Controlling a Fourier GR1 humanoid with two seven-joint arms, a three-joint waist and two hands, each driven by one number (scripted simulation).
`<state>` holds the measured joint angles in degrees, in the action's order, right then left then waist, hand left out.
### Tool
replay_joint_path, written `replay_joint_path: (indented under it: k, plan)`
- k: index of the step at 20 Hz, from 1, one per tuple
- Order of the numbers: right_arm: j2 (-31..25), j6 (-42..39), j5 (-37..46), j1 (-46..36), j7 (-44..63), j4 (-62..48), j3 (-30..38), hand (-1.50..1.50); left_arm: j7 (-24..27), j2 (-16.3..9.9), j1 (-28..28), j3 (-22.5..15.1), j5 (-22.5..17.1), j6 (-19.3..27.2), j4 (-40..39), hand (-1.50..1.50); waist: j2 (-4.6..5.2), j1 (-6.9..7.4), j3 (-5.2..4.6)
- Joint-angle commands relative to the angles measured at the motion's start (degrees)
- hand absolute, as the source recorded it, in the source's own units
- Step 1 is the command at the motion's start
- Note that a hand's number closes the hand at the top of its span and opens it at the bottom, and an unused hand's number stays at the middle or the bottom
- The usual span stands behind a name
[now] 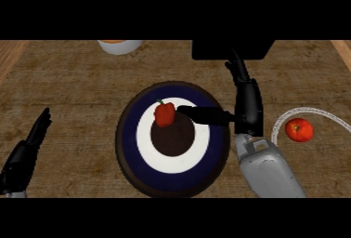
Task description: Pick the bell pepper from the placemat and place it in the plate
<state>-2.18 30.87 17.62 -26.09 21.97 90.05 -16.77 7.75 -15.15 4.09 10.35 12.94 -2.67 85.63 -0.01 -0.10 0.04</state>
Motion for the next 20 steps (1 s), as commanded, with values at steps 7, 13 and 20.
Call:
replay_joint_path:
  k: [7,13,20]
  plan:
    - [-8.22,-14.98,-26.10,15.16,-22.50,5.49,18.63,-1.50,0.82,1.73,3.27,-1.31,1.21,0.53,3.52,0.00,-0.03,0.05,0.04]
    - [-11.33,-26.29,-30.20,19.36,-39.75,-6.73,25.11,-1.50,0.82,0.25,1.48,0.92,0.05,-1.09,0.26,0.00,0.06,0.25,0.00]
    - [-14.33,-32.39,-31.76,17.91,-42.71,-14.10,30.25,-1.50,-1.63,5.02,1.33,-2.72,4.30,2.43,3.34,0.00,0.01,0.26,-0.02]
